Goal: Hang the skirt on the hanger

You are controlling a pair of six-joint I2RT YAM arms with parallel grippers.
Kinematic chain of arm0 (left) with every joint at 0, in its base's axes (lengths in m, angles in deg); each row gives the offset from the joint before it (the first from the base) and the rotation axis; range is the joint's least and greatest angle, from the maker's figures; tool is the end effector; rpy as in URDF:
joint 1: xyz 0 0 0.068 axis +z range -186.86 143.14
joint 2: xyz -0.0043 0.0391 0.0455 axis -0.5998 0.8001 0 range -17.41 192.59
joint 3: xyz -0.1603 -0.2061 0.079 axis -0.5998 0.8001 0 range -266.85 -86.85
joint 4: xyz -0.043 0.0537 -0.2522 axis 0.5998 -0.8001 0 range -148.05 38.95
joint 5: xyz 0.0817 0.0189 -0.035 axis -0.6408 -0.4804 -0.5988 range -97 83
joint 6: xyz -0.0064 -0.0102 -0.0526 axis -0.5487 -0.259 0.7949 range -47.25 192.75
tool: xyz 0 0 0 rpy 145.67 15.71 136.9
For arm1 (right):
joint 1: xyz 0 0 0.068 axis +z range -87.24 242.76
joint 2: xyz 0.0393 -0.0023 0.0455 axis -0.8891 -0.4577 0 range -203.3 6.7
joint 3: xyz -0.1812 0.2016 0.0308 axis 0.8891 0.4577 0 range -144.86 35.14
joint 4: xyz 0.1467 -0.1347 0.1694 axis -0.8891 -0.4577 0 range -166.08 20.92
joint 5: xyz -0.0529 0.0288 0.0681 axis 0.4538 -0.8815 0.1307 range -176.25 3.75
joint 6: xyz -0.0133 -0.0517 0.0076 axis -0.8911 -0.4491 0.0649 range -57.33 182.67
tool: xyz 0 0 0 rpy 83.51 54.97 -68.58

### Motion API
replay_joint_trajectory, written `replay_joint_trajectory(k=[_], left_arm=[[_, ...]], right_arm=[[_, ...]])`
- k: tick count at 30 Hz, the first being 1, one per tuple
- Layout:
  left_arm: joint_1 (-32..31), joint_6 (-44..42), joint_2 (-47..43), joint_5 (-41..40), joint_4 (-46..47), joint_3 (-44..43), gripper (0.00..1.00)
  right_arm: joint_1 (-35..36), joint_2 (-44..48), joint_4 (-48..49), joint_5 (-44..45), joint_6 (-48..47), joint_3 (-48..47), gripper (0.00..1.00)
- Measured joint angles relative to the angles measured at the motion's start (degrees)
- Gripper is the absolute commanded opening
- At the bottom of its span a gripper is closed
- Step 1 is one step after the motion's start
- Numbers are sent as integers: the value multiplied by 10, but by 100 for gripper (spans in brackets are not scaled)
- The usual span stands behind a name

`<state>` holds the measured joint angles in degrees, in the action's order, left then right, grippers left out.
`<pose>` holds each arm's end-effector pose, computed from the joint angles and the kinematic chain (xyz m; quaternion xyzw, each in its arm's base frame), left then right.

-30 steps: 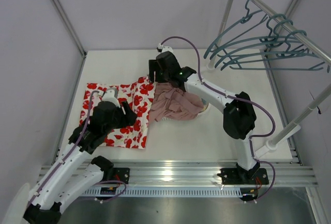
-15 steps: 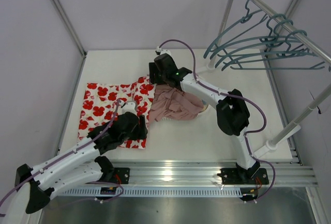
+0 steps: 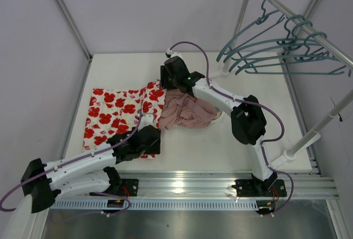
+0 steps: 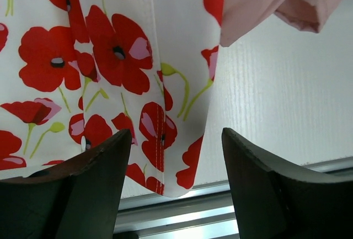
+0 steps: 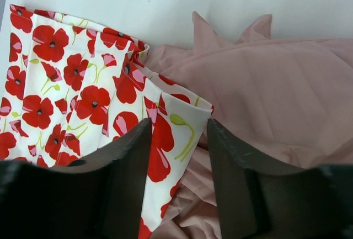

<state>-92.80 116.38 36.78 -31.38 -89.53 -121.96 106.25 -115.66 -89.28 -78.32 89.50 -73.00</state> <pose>0.1095 -0.1357 0.2144 0.0420 0.9395 -0.0776 0.3310 0.3688 0.3431 0.2726 -0.0959 0.8779 0.2178 0.4154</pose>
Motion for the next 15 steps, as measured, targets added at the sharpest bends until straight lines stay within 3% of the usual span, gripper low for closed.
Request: replay_joint_trajectory(k=[4,7,10,11,14,15], left_arm=[[-9,20,10,-16,-18,0,69],[-10,31,7,-23,-19,7,58],[-11,43,2,-21,-10,27,30],[-11,46,1,-20,-8,32,16],[-12,52,-11,-20,-1,45,1],[-12,56,-17,-21,-2,46,0]], right_arm=[[0,0,2,-1,1,0,44],[0,0,4,-1,1,0,38],[0,0,4,-2,1,0,32],[0,0,4,-2,1,0,28],[0,0,6,-5,3,0,17],[0,0,7,-6,3,0,15]])
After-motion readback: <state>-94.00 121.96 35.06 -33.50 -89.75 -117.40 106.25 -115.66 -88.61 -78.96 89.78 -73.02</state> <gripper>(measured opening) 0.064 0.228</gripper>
